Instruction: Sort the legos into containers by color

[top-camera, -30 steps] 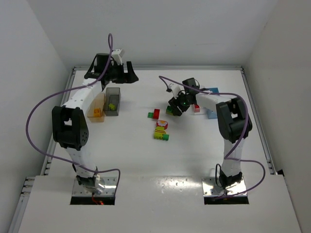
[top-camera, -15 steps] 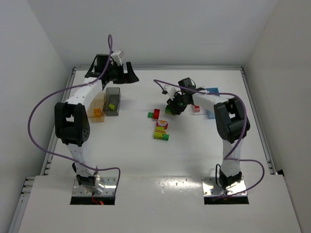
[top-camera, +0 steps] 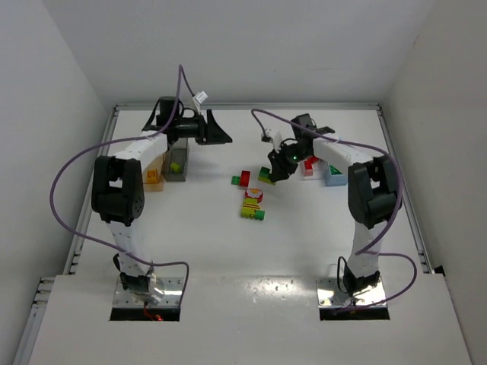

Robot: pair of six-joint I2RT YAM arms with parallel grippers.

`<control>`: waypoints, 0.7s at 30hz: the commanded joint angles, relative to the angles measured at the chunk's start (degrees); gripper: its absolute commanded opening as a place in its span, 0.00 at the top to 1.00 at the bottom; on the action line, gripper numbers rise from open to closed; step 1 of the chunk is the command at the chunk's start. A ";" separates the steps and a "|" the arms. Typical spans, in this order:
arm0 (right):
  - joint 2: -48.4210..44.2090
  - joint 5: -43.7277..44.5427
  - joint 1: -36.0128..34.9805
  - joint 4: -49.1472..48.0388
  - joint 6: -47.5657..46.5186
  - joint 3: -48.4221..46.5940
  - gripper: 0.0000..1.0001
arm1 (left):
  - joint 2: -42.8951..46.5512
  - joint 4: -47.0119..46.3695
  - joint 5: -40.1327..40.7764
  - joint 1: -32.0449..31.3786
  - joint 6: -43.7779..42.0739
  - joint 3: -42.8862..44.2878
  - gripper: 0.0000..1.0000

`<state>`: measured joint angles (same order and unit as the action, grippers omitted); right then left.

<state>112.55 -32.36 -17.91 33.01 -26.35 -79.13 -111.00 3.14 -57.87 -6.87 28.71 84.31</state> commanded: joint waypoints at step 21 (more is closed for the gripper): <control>-4.97 -32.67 1.12 9.09 12.36 -8.67 0.91 | 4.65 -12.53 -17.19 -10.26 -16.67 -8.20 0.28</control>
<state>110.61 -59.07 -17.02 46.28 -18.04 -87.99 -110.54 -3.25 -70.43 -16.29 14.81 76.84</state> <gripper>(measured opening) 0.338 0.723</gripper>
